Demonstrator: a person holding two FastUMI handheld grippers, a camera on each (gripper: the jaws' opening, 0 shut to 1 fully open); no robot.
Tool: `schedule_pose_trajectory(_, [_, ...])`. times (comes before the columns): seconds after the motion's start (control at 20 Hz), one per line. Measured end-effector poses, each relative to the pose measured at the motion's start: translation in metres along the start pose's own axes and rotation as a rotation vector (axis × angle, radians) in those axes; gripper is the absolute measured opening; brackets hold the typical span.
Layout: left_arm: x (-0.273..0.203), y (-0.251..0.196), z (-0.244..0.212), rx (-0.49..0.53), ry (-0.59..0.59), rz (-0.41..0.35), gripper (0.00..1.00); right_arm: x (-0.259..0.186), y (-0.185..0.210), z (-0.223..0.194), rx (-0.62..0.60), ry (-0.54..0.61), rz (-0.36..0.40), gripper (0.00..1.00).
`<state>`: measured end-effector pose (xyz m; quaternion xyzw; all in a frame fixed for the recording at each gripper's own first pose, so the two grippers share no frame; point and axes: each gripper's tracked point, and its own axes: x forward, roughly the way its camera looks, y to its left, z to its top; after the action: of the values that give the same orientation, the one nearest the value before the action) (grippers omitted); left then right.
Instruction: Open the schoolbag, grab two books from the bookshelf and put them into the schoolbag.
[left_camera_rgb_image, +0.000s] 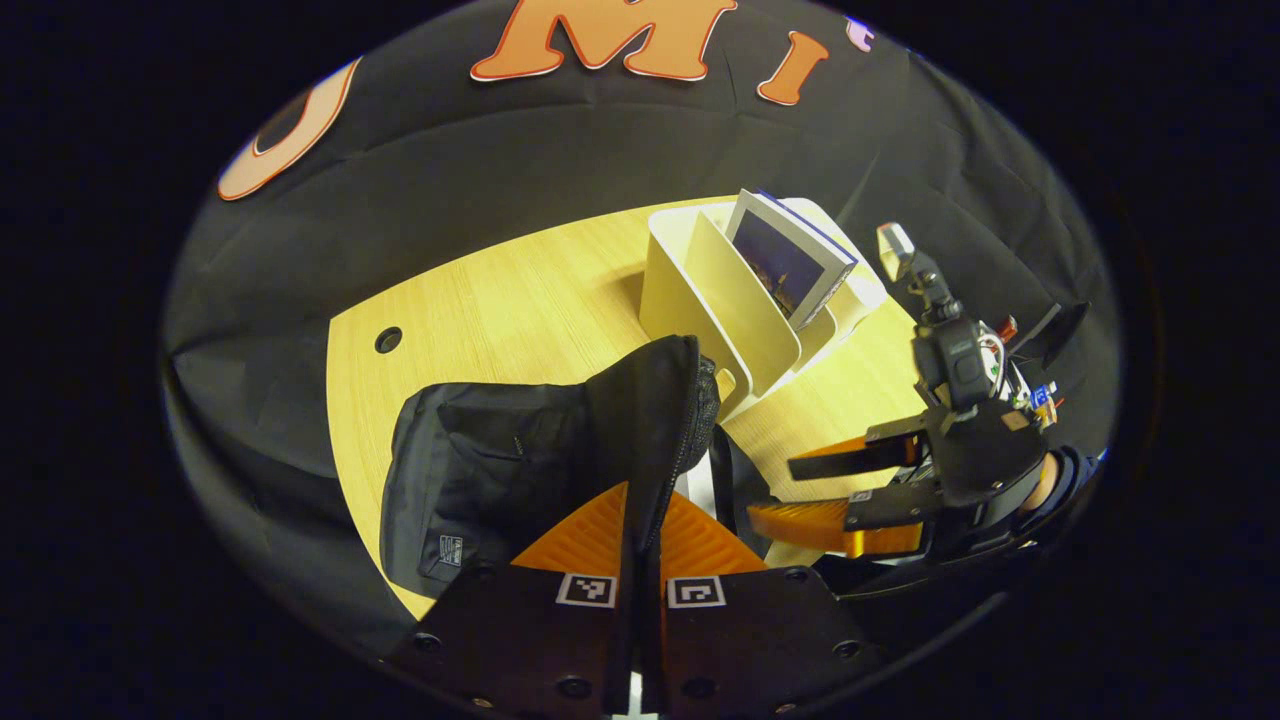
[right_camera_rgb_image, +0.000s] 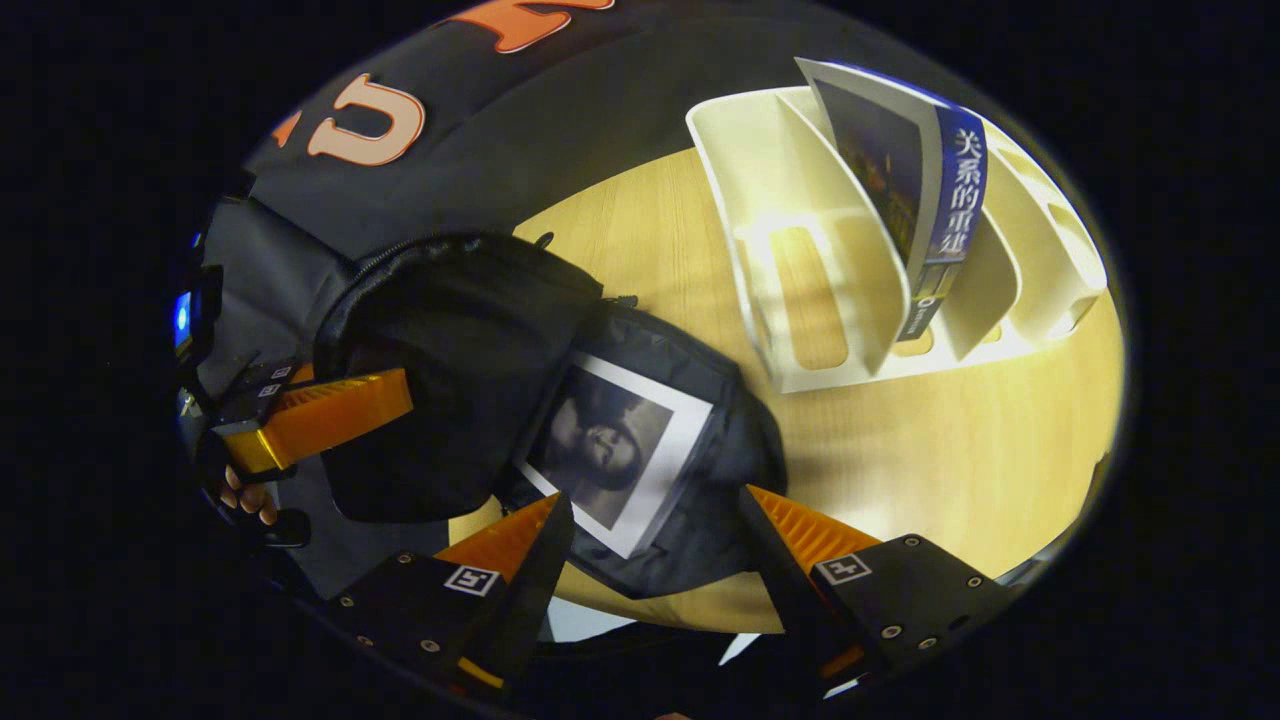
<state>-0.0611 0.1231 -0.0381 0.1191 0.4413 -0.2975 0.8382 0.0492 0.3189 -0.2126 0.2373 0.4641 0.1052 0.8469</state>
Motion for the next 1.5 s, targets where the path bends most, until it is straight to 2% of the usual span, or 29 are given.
schedule_pose_trajectory(0.2, [0.001, -0.001, -0.003, -0.03, -0.006, 0.026, 0.05, -0.028, -0.022, 0.022, -0.063, 0.011, -0.058, 0.99])
schedule_pose_trajectory(0.65, [-0.002, -0.003, -0.013, -0.08, -0.016, 0.062, 0.05, -0.088, -0.053, 0.105, -0.28, -0.04, -0.182, 0.99])
schedule_pose_trajectory(0.8, [-0.003, -0.001, -0.012, -0.103, -0.023, 0.071, 0.05, -0.102, -0.051, 0.127, -0.314, -0.051, -0.18, 0.99])
schedule_pose_trajectory(1.0, [-0.003, 0.001, -0.012, -0.114, -0.032, 0.087, 0.05, -0.12, -0.061, 0.171, -0.336, -0.083, -0.215, 0.99])
schedule_pose_trajectory(1.25, [-0.002, 0.004, -0.015, -0.122, -0.028, 0.091, 0.05, -0.111, -0.082, 0.219, -0.337, -0.075, -0.274, 0.99])
schedule_pose_trajectory(1.4, [0.001, 0.006, -0.016, -0.129, -0.022, 0.088, 0.05, -0.094, -0.102, 0.235, -0.333, -0.055, -0.333, 0.99])
schedule_pose_trajectory(1.5, [0.001, 0.009, -0.019, -0.143, -0.02, 0.083, 0.05, -0.08, -0.108, 0.236, -0.326, -0.012, -0.337, 0.99])
